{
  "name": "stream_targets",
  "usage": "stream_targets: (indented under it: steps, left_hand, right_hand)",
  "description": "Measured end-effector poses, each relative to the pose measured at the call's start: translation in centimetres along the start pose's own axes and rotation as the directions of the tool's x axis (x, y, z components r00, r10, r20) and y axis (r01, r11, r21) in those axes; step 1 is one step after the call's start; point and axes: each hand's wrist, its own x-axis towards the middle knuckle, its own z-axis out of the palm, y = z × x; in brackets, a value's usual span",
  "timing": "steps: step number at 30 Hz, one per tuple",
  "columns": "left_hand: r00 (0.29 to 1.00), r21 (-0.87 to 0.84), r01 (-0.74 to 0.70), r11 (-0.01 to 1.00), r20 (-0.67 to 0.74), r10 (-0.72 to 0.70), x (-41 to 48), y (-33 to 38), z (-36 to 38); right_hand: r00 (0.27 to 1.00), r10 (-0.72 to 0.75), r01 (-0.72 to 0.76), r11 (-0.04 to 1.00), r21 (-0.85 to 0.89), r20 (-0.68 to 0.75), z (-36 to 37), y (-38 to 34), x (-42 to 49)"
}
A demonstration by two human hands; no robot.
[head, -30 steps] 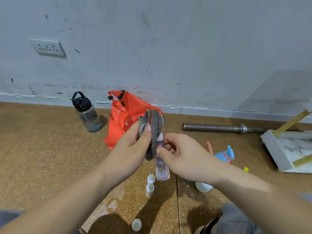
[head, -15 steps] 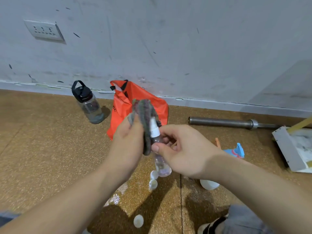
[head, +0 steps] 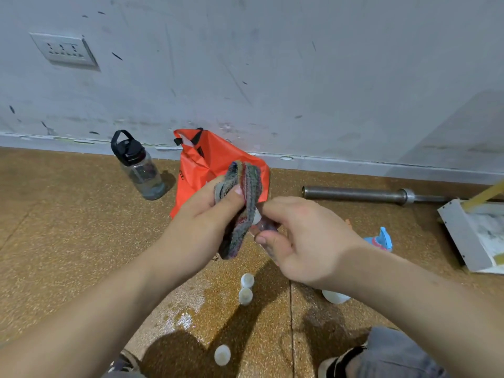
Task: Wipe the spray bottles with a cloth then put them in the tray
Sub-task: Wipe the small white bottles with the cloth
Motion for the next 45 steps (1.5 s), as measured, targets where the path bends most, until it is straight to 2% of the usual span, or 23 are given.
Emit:
stream_targets:
  steps: [2,4,7,9,11,13,15,16,17,20,23,26,28,31,32,34,36,37,39,40,41,43,45]
  left_hand:
    - [0.990,-0.091,0.134,0.987,-0.021,-0.137,0.1,0.2,0.2]
    - [0.972,-0.227,0.215,0.950,-0.045,-0.231,0.0,0.5,0.6]
    - [0.955,-0.456,0.251,0.854,-0.029,-0.296,0.1,1.0,0.7]
    - [0.958,-0.505,0.237,0.830,-0.019,-0.285,0.4,1.2,0.2]
    - [0.965,-0.374,0.183,0.909,-0.107,-0.239,0.5,0.9,-0.1]
    - [0.973,-0.063,0.105,0.993,-0.198,-0.115,0.2,0.4,0.1]
    - [0.991,0.224,-0.091,0.970,-0.081,0.111,-0.6,-0.4,0.9]
    - [0.985,0.284,-0.164,0.945,-0.003,0.172,-1.1,-0.9,1.4]
    - [0.980,0.277,-0.196,0.941,0.036,0.194,-1.5,-1.3,1.8]
    - [0.985,0.131,-0.170,0.977,0.060,0.163,-1.5,-2.1,2.0]
    - [0.985,0.160,-0.172,0.972,0.054,0.165,-1.2,-2.4,1.9]
    - [0.988,0.187,-0.140,0.972,-0.039,0.150,-1.5,-1.9,2.4]
    - [0.992,0.121,-0.083,0.989,-0.087,0.094,-1.8,-1.3,3.0]
    - [0.994,-0.056,0.030,0.998,-0.100,-0.036,-1.2,-1.0,2.8]
    - [0.993,-0.113,0.067,0.991,-0.089,-0.077,-1.0,-0.9,2.6]
    - [0.998,-0.041,0.028,0.999,-0.051,-0.030,-1.1,-0.8,2.5]
    - [0.991,0.167,-0.125,0.978,-0.022,0.131,-1.6,-1.3,2.6]
    - [0.979,0.261,-0.195,0.945,-0.011,0.205,-1.8,-1.6,2.5]
    - [0.958,0.369,-0.265,0.891,-0.008,0.288,-1.9,-2.3,2.5]
    - [0.960,0.360,-0.252,0.898,-0.022,0.279,-1.8,-2.6,2.5]
    - [0.973,0.291,-0.203,0.935,-0.050,0.227,-1.6,-2.5,2.5]
    - [0.996,0.040,-0.019,0.999,-0.087,0.022,-1.1,-1.8,2.6]
    - [0.975,-0.171,0.207,0.963,-0.040,-0.217,-0.4,-1.8,2.5]
  right_hand:
    - [1.000,0.007,-0.007,1.000,0.012,0.025,0.3,0.0,-0.1]
    - [0.999,0.026,-0.030,0.993,0.118,0.035,0.4,0.1,0.0]
    - [0.986,0.145,-0.166,0.910,0.379,0.084,-0.3,0.0,0.4]
    - [0.981,0.170,-0.193,0.869,0.455,0.092,-0.6,0.3,0.8]
    - [0.977,0.190,-0.214,0.839,0.500,0.099,-0.7,0.3,0.9]
    - [0.973,0.201,-0.233,0.818,0.526,0.117,-0.6,0.1,0.9]
    - [0.981,0.171,-0.195,0.843,0.501,0.095,-0.4,-0.2,0.6]
    - [0.986,0.145,-0.166,0.876,0.453,0.081,-0.2,0.0,0.5]
    - [0.991,0.116,-0.130,0.913,0.388,0.060,-0.1,0.1,0.3]
    - [0.999,0.042,-0.040,0.973,0.227,-0.006,-0.3,-0.2,-0.1]
    - [0.998,0.055,-0.051,0.986,0.156,-0.022,-0.5,-0.5,-0.2]
    - [0.996,0.066,-0.061,0.995,0.077,-0.063,0.3,-0.5,-0.3]
    - [0.991,0.107,-0.096,0.988,0.123,-0.081,0.7,-0.5,-0.2]
    - [0.979,0.204,-0.183,0.884,0.429,-0.003,0.4,-0.4,0.2]
    - [0.976,0.214,-0.200,0.854,0.481,0.027,0.0,-0.3,0.3]
    - [0.977,0.199,-0.206,0.823,0.529,0.070,-0.4,-0.3,0.3]
    - [0.981,0.173,-0.194,0.836,0.514,0.088,-0.4,-0.2,0.2]
    - [0.983,0.169,-0.181,0.878,0.443,0.067,-0.1,0.1,0.1]
    - [0.992,0.126,-0.123,0.975,0.182,-0.001,0.0,0.1,-0.3]
    - [0.994,0.101,-0.098,0.989,0.111,-0.028,0.0,0.1,-0.4]
    - [0.993,0.111,-0.104,0.983,0.151,-0.039,0.0,0.3,-0.3]
    - [0.983,0.180,-0.173,0.896,0.408,0.021,-0.1,0.3,0.0]
    - [0.978,0.192,-0.206,0.774,0.599,0.088,-0.3,0.5,0.2]
